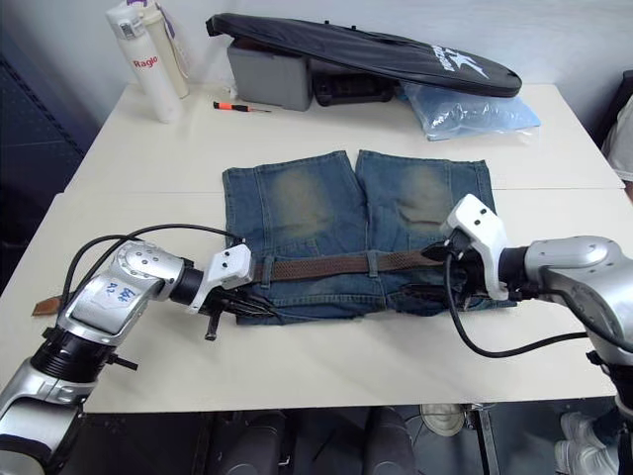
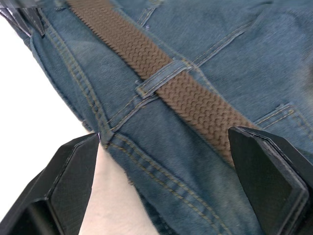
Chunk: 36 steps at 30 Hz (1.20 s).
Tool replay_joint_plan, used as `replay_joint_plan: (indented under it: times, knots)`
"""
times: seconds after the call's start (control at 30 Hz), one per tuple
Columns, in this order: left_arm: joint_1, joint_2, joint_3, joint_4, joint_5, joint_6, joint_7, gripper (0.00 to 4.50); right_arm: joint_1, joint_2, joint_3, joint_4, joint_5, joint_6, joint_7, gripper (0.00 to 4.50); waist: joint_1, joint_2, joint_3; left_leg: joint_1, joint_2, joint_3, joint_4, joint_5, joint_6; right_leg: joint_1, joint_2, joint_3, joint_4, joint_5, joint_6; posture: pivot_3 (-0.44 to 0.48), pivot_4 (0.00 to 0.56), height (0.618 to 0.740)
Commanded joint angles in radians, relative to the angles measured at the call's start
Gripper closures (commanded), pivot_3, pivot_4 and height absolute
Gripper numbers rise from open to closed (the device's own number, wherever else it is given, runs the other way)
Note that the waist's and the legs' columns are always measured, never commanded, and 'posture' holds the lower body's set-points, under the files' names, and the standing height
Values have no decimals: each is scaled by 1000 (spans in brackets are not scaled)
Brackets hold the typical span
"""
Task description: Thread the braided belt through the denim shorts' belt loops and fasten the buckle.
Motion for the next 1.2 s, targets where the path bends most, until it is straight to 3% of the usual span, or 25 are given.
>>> replay_joint_plan:
  times: [0.03,0.13,0.2,0.27,0.43,0.57,0.6,0.87,1.0,1.2]
  knots:
    - [17,32,26,-28,-9,2,6,4457,-16,-7,8,-8,-11,-32,34,0,1,0,0,0,0,0,0,0,0,0,0,0,0,0,0,0,150,740]
    - [22,37,19,-31,-9,-15,10,4457,-18,-6,19,-11,-18,-41,49,0,-5,0,0,0,0,1,-1,0,1,1,0,1,0,0,0,0,150,740]
    - [21,32,24,-20,-3,-32,25,4457,-19,-4,20,-11,-17,-32,45,0,-17,1,0,-7,-10,-18,-5,3,4,10,-10,-19,-1,-2,3,0,150,740]
    - [-11,-24,95,19,-47,23,90,4457,-20,-4,17,-13,-14,-16,37,0,-23,1,1,-3,-18,-30,-8,10,4,14,-18,-26,0,-4,6,0,150,740]
    - [-55,-66,222,36,-156,108,127,4457,-21,-14,12,-11,-16,-4,33,0,1,1,1,-3,-17,-24,-4,9,3,12,-16,-19,0,-4,6,0,150,740]
    - [-56,-35,286,34,-234,224,129,4457,-37,-34,10,15,-28,-8,50,0,3,0,1,-2,-17,-22,-3,9,3,12,-16,-17,0,-3,6,0,150,740]
    - [-56,-32,295,32,-249,250,134,3665,-39,-34,10,18,-29,-8,53,0,2,0,1,-2,-17,-21,-4,8,3,12,-16,-17,0,-3,6,0,150,740]
    - [-14,61,272,-29,-313,287,67,122,-57,-32,20,19,-26,1,71,0,2,0,2,2,-17,-17,-5,7,3,11,-15,-12,0,-3,6,0,150,740]
    - [-110,18,371,62,-378,405,162,51,-50,-47,2,22,-25,-3,90,0,12,0,2,2,-17,-17,-5,7,3,11,-15,-11,0,-3,6,0,150,740]
    - [-233,-75,417,219,-387,530,314,51,4,-90,-30,22,-14,-10,140,0,24,0,2,5,-17,-13,-5,6,5,12,-15,-7,0,-3,7,0,150,740]
